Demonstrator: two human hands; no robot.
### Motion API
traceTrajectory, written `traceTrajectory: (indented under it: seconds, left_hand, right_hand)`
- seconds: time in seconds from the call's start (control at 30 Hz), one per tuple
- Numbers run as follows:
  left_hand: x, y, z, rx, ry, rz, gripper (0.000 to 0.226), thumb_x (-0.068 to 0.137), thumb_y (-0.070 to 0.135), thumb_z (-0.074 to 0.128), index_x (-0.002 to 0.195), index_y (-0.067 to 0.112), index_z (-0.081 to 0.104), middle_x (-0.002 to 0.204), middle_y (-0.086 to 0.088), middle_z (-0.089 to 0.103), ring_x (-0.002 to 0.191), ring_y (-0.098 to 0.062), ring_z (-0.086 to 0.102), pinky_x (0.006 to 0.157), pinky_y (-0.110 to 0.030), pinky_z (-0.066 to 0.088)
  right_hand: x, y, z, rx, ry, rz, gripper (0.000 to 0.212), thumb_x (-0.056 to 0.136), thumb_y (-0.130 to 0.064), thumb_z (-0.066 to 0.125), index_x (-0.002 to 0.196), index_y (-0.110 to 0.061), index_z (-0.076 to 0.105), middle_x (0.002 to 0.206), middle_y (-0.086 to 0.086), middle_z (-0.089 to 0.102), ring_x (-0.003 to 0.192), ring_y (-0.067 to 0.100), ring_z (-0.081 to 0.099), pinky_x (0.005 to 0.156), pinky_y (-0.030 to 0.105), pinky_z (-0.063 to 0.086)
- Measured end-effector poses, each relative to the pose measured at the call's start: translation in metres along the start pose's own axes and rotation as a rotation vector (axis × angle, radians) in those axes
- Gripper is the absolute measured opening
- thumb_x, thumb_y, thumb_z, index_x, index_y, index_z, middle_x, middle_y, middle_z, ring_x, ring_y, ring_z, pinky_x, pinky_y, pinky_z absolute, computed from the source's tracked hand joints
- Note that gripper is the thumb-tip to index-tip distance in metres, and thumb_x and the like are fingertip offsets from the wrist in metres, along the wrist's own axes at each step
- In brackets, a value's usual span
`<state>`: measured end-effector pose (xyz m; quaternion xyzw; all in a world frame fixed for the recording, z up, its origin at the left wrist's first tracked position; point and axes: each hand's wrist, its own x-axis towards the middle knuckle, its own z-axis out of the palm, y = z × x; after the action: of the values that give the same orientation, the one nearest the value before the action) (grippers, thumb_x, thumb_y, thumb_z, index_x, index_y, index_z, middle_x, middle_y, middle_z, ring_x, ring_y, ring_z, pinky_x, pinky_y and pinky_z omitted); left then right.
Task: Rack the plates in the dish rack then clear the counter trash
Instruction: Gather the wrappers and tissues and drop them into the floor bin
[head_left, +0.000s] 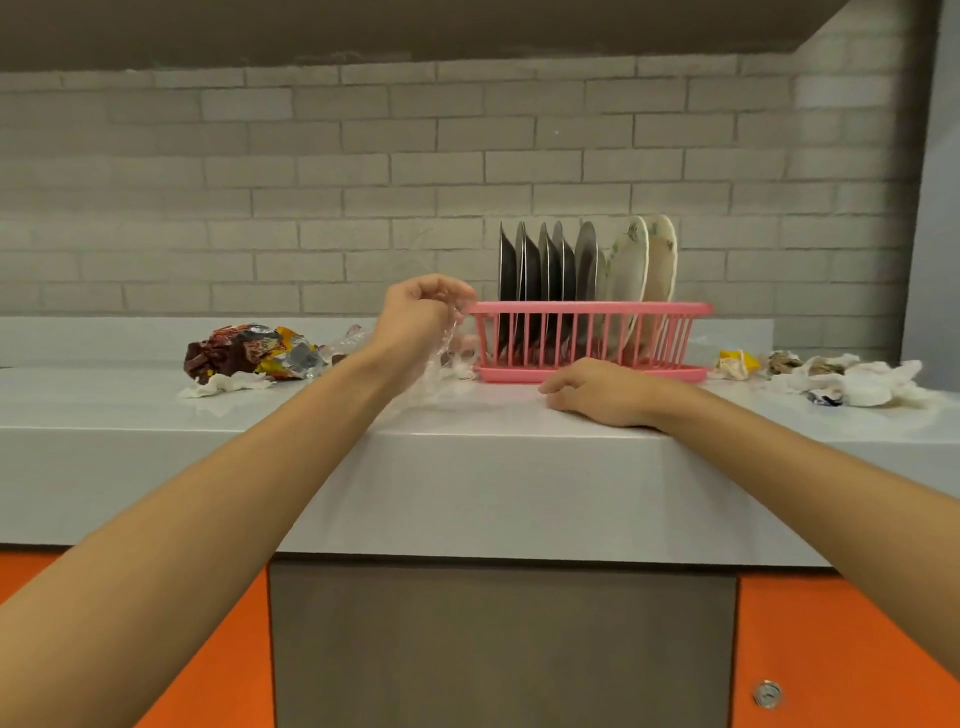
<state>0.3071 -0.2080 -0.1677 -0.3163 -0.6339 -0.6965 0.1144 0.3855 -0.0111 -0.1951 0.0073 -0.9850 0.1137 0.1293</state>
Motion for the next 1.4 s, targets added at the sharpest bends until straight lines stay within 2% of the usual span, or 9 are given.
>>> traceTrajectory:
  seconds: [0.13,0.23,0.37,0.5,0.63,0.77,0.93,1.17,1.4]
  left_hand:
    - [0.004,0.004,0.007,-0.387,0.016,-0.19,0.023,0.066,-0.008,0.038,0.067,0.013,0.048,0.068,-0.004,0.044,0.065,-0.018,0.044,0.067,-0.035,0.048]
    - [-0.002,0.001,0.004,-0.521,-0.048,-0.2,0.016,0.073,0.004,0.044,0.062,0.014,0.039,0.063,-0.002,0.036,0.057,-0.014,0.035,0.082,-0.036,0.045]
    - [-0.018,-0.003,0.003,-0.186,-0.271,-0.082,0.028,0.081,-0.008,0.043,0.063,0.012,0.037,0.057,-0.002,0.038,0.047,-0.013,0.055,0.068,-0.032,0.046]
    - [-0.034,-0.011,0.003,0.521,-0.574,0.002,0.043,0.07,0.046,0.078,0.085,0.023,0.045,0.09,0.006,0.054,0.082,-0.008,0.053,0.073,-0.028,0.039]
    - [-0.046,-0.006,0.006,0.752,-0.692,0.041,0.041,0.089,0.045,0.064,0.124,0.028,0.051,0.127,0.011,0.049,0.114,-0.006,0.046,0.086,-0.02,0.038]
    - [-0.045,-0.01,0.008,0.877,-0.593,0.146,0.031,0.097,0.032,0.057,0.127,0.027,0.056,0.113,0.01,0.056,0.102,-0.005,0.053,0.082,-0.02,0.041]
    - [-0.046,-0.014,0.007,0.768,-0.408,0.242,0.02,0.1,0.024,0.05,0.11,0.02,0.067,0.088,0.009,0.067,0.078,-0.007,0.063,0.065,-0.018,0.043]
    - [-0.042,-0.012,0.014,0.434,-0.128,0.281,0.023,0.101,0.016,0.045,0.102,0.015,0.068,0.061,0.019,0.055,0.055,0.005,0.049,0.059,-0.021,0.038]
    - [-0.024,0.017,0.053,-0.265,0.075,-0.088,0.023,0.103,0.031,0.045,0.099,0.015,0.061,0.088,0.005,0.061,0.071,-0.01,0.053,0.068,-0.027,0.047]
  right_hand:
    - [-0.001,0.004,-0.002,-0.023,0.101,-0.024,0.03,0.097,-0.022,0.056,0.126,-0.017,0.059,0.14,0.003,0.051,0.126,0.021,0.048,0.103,0.03,0.035]
    - [0.0,0.005,-0.002,-0.006,0.092,-0.046,0.022,0.098,-0.014,0.053,0.116,-0.016,0.065,0.13,0.003,0.057,0.116,0.017,0.051,0.093,0.024,0.035]
    - [0.0,0.002,-0.004,0.019,0.08,-0.057,0.019,0.099,-0.011,0.049,0.099,-0.02,0.066,0.11,-0.004,0.055,0.108,0.016,0.052,0.088,0.025,0.035]
    - [0.001,0.001,-0.003,0.053,0.114,-0.075,0.02,0.099,-0.013,0.047,0.094,-0.019,0.065,0.104,-0.004,0.058,0.094,0.011,0.052,0.077,0.023,0.037]
    - [-0.001,0.001,-0.002,0.11,0.173,-0.099,0.025,0.098,-0.024,0.053,0.077,-0.018,0.065,0.077,-0.007,0.06,0.074,0.008,0.054,0.061,0.02,0.036]
    - [-0.005,0.001,0.0,0.19,0.227,-0.058,0.053,0.1,-0.041,0.046,0.057,-0.012,0.058,0.052,-0.004,0.05,0.052,0.011,0.048,0.061,0.026,0.039]
    - [-0.009,0.001,-0.001,0.223,0.338,-0.017,0.056,0.098,-0.042,0.051,0.05,-0.015,0.039,0.046,-0.001,0.035,0.046,0.017,0.034,0.063,0.033,0.044]
    - [-0.019,-0.002,-0.006,0.292,0.447,-0.024,0.047,0.096,-0.034,0.058,0.058,-0.006,0.055,0.045,0.001,0.054,0.035,0.002,0.047,0.052,0.019,0.037]
    - [-0.03,-0.01,-0.008,0.409,0.196,-0.163,0.04,0.09,-0.036,0.066,0.068,-0.008,0.049,0.053,0.005,0.037,0.042,0.01,0.032,0.041,0.008,0.032]
